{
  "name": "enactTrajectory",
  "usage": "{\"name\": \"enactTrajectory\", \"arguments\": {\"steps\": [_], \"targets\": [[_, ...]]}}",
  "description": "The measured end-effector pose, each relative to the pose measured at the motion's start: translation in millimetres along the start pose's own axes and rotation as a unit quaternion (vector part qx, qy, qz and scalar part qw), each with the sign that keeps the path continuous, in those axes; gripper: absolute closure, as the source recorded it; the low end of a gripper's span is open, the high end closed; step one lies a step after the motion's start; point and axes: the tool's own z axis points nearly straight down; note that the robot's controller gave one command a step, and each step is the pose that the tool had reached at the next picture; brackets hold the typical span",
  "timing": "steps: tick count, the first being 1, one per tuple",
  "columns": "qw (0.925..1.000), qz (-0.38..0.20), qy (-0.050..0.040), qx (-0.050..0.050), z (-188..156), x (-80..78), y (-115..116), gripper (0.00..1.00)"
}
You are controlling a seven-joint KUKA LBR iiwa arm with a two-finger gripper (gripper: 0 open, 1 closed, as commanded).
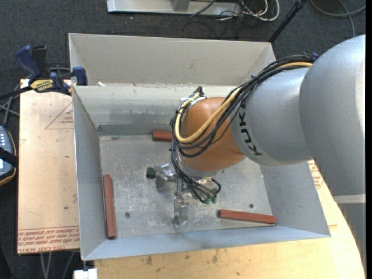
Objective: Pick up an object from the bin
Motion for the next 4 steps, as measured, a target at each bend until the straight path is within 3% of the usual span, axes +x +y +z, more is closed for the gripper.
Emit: {"name": "enactTrajectory", "arguments": {"steps": [1, 2, 3, 4], "targets": [[0.9998, -0.021, -0.0020, -0.001, 4, 45.7, -25, 0.00], [0.9998, -0.015, -0.0085, 0.001, 6, 54.8, -34, 0.00], [0.9989, -0.047, 0.0017, -0.001, -44, 60.3, -70, 0.00], [0.9992, -0.041, -0.0039, 0.001, -9, 50.7, -122, 0.00]]}}
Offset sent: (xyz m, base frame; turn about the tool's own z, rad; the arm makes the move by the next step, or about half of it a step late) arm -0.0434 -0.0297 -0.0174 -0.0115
